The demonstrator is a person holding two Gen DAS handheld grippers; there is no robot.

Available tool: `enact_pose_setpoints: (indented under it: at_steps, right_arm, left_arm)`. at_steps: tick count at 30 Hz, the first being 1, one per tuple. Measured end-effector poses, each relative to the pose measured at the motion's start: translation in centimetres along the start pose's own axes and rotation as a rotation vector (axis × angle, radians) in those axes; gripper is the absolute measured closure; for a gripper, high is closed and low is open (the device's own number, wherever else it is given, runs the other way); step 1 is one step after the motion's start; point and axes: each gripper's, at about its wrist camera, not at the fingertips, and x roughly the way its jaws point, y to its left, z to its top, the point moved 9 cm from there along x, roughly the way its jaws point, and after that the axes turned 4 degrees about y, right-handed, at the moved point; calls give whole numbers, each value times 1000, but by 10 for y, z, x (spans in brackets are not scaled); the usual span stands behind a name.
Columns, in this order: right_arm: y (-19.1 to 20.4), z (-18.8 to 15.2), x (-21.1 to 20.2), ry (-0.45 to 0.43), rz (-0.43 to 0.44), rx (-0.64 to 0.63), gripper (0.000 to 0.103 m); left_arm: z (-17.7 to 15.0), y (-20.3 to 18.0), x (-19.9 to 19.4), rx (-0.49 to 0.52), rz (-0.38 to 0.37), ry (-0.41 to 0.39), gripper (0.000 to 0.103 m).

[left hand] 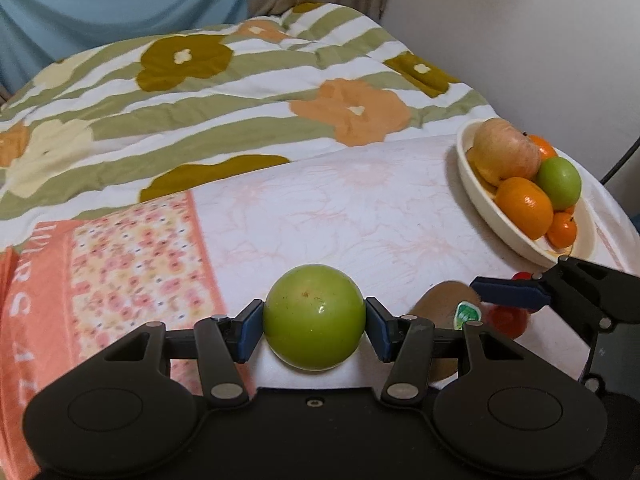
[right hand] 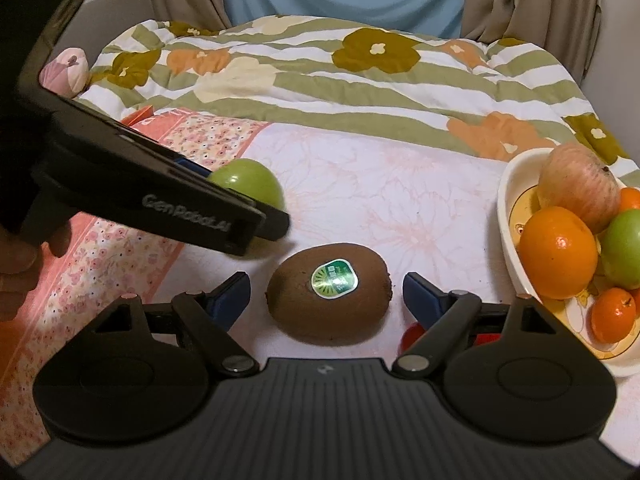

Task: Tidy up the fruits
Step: 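Grasp the second green apple with the left tool while the right tool grasps the kiwi, then carry the green apple and kiwi over the duck bowl with both tools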

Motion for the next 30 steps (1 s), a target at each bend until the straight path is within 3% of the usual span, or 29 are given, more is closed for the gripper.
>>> enact_pose_setpoints:
  at_steps: [8, 17, 30]
  right_arm:
    - [2, 1, 3, 10, -7, -35, 20]
    - [-3, 0, -10, -12, 2, -42, 22]
    - [-28, 11, -79, -79, 7, -29, 23]
  left_arm:
    - [-13, 7, -11, -41, 27, -11, 45]
    - [-15, 4, -29, -60, 56, -49, 45]
    - [-5, -26, -80, -91, 97, -138, 45]
